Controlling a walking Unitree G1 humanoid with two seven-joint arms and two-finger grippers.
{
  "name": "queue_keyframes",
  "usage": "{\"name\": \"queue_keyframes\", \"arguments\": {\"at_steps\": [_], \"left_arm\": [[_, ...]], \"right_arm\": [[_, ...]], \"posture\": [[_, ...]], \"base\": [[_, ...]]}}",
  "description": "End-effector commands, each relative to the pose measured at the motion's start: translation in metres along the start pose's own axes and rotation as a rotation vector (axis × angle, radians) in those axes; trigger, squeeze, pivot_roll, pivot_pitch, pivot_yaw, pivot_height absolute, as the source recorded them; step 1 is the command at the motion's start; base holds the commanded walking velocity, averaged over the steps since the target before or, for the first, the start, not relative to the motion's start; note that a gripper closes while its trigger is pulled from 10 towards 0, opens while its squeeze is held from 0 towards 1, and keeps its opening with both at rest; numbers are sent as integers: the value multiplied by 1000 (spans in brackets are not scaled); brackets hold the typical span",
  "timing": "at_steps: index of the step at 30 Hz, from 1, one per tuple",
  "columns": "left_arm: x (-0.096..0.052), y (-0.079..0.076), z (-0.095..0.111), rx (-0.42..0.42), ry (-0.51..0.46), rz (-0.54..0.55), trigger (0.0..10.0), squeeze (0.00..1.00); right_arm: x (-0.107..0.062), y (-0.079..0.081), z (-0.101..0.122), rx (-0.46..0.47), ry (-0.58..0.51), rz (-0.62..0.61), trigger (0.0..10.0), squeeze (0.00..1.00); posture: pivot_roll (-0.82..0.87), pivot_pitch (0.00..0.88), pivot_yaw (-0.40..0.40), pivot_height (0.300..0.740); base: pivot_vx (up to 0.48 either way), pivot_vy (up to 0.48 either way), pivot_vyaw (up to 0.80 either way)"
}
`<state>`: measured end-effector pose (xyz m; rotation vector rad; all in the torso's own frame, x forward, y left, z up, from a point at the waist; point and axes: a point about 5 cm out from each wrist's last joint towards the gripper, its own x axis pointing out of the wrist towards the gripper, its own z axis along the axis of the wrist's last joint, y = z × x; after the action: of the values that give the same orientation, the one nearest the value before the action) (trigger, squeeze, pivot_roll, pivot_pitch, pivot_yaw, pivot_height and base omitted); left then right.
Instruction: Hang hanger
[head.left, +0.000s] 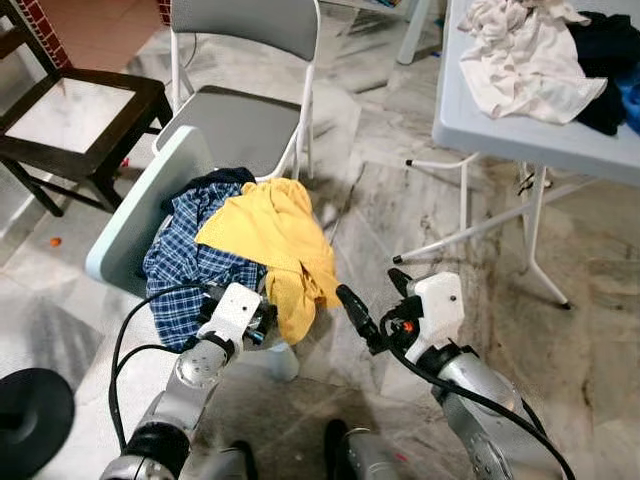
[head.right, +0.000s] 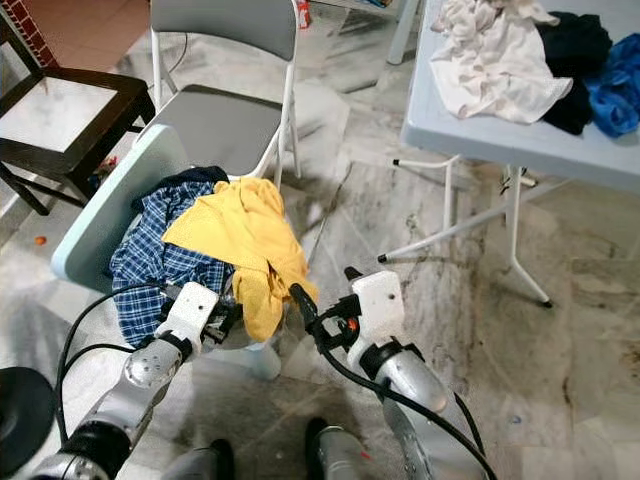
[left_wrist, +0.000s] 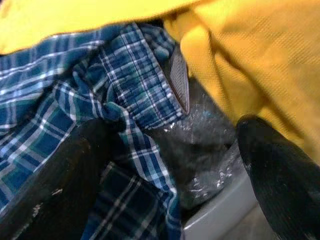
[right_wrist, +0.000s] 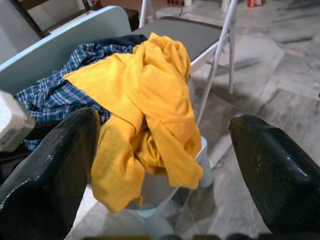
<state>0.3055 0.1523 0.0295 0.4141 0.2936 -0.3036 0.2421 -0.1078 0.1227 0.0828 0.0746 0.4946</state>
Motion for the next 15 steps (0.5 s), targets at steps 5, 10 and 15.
{"name": "queue_keyframes", "arguments": {"at_steps": [5, 10, 15], "left_arm": [[-5, 1, -26, 12, 124, -3, 0, 0], [-7, 7, -30, 6, 132, 21, 0, 0], [-11, 16, -37, -11, 140, 66, 0, 0]], "right_arm": [[-3, 3, -1, 9, 1, -13, 10000, 0], [1, 3, 2, 5, -6, -10, 10000, 0], [5, -2, 3, -5, -10, -8, 10000, 0]], "posture": [[-107, 290, -27, 740], [-101, 287, -32, 740], [-76, 282, -46, 740]], "base": [[0, 0, 0], [0, 0, 0], [0, 0, 0]]}}
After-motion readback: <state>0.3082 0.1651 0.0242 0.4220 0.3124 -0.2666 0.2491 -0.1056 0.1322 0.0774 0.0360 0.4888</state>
